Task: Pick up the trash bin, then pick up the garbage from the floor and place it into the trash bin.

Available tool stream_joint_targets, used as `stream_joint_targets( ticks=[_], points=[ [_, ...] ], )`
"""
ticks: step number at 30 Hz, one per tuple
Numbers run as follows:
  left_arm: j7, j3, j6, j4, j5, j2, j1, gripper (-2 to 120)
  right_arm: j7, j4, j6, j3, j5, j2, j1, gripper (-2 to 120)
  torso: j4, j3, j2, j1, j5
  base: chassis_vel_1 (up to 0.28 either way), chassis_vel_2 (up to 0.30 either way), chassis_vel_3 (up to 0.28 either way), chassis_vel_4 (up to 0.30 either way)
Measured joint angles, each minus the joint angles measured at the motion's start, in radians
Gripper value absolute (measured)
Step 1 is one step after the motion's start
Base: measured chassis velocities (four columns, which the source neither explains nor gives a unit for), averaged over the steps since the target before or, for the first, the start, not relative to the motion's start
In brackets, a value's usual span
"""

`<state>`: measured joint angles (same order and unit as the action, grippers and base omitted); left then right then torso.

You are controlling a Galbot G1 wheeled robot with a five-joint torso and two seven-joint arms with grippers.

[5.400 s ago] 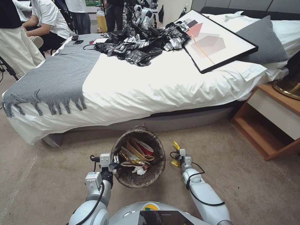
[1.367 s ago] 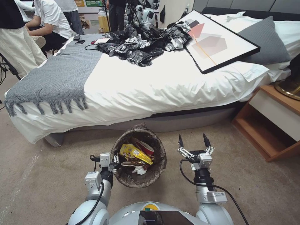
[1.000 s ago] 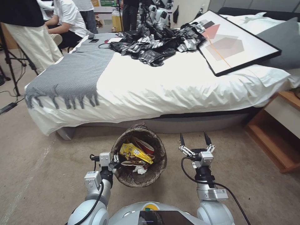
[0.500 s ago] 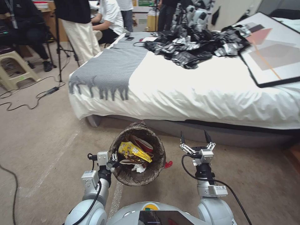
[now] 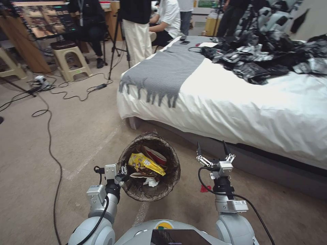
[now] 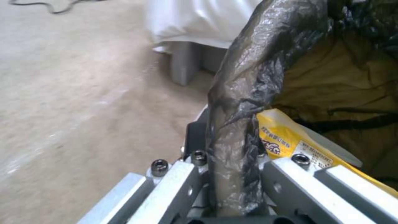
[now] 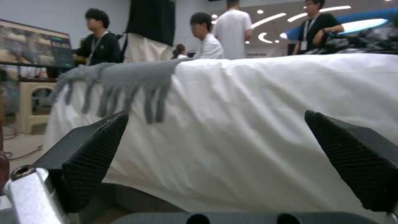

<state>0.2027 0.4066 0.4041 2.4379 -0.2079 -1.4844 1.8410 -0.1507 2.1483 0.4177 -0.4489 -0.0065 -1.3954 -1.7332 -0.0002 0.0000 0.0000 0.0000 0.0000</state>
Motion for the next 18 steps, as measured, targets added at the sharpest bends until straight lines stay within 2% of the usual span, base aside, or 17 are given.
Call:
stream_joint_targets(
  ticks=[4, 8, 11, 18],
  points=[
    [0.001, 0.002, 0.001, 0.001, -0.001, -0.001, -0.001, 0, 0.000, -0.001, 0.000, 0.001, -0.001, -0.002, -0.001, 100, 0.0001, 0.000, 0.000, 0.000, 0.0000, 0.118, 0.142, 0.153, 0.124],
    [-0.012, -0.003, -0.045, -0.019, 0.026, -0.003, 0.000, 0, 0.000, -0.006, 0.000, -0.004, -0.002, -0.005, 0.005, 100, 0.0005, 0.000, 0.000, 0.000, 0.0001, 0.127, 0.136, 0.105, 0.113],
    [-0.011, -0.009, -0.051, -0.027, 0.030, -0.005, 0.000, 0, 0.001, -0.009, 0.000, -0.006, -0.001, -0.006, 0.006, 100, 0.0006, 0.000, 0.000, 0.000, 0.0000, 0.074, 0.096, 0.091, 0.076],
    [-0.009, -0.015, -0.055, -0.034, 0.027, -0.006, -0.004, 0, -0.001, -0.023, -0.007, -0.029, 0.002, -0.010, 0.011, 100, -0.0002, 0.000, 0.000, 0.000, 0.0001, 0.010, 0.002, 0.004, 0.004]
  ],
)
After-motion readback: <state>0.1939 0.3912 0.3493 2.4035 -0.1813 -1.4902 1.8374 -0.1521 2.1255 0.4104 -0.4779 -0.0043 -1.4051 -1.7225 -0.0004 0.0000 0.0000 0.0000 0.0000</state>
